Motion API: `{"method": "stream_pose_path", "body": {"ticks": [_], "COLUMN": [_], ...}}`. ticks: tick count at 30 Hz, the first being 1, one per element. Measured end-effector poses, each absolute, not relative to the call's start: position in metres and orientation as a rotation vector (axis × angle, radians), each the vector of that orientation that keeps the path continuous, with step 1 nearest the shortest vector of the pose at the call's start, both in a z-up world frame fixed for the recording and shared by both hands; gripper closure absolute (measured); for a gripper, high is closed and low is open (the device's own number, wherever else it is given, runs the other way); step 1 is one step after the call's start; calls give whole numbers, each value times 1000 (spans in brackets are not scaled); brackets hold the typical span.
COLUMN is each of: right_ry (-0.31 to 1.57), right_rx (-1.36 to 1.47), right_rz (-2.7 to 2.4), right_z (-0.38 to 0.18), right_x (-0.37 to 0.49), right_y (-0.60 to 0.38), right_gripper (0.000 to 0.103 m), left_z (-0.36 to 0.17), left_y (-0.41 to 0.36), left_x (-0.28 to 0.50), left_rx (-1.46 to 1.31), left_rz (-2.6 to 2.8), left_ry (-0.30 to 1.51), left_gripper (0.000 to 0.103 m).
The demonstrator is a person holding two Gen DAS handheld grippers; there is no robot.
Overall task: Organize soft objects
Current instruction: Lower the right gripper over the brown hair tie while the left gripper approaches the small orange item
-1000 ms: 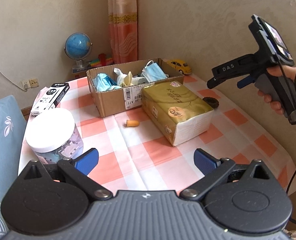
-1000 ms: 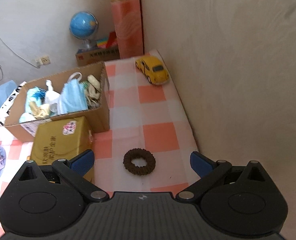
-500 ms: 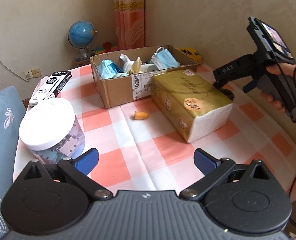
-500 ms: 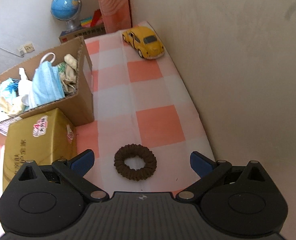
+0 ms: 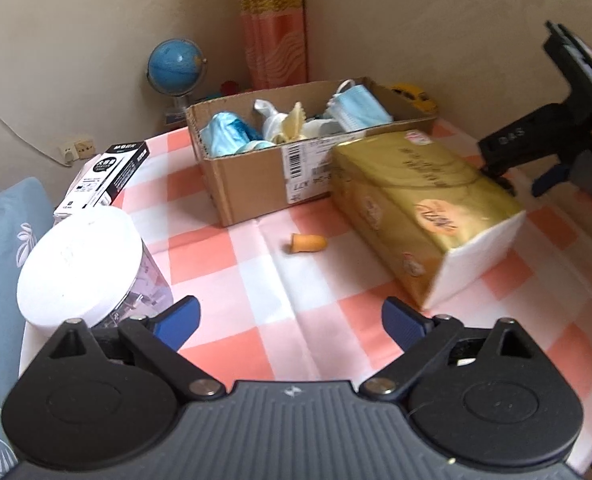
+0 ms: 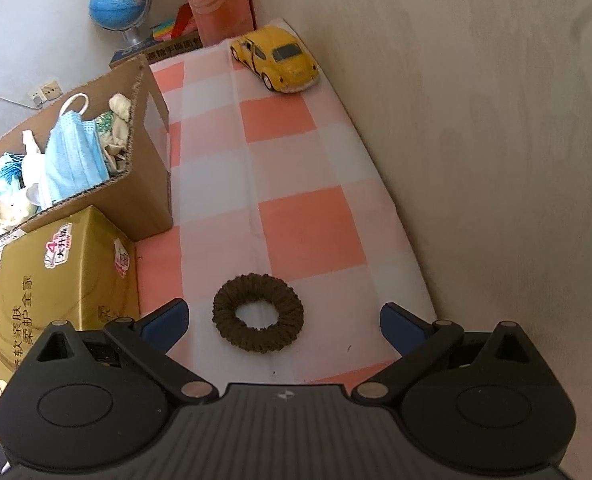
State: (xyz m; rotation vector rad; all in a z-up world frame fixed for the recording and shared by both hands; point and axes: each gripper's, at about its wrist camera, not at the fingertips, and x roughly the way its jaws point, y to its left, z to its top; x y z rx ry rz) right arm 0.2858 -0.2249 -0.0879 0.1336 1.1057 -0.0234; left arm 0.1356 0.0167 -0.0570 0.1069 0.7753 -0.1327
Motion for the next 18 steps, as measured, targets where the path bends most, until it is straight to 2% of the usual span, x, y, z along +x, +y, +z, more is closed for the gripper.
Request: {"method": "stream_pose_path", "body": {"ticks": [2,10,18], "right_ry": [1109,1140,1148], "right_rx": [121,63,51], "right_rz": [-26,-47,-43], "right_z": [-89,-90,-90], "right_x": [287,295,296], "right_y": [-223,-214,-215], "right_gripper": [0,0,0], "left_z": [-59,-63,-69], "left_y": [20,19,25], "left_x": [142,149,164], "left_rx": [84,83,51], "left_rz": [-135,-146,-128], "left_ry": [792,795,809], "left_gripper": [17,18,41]}}
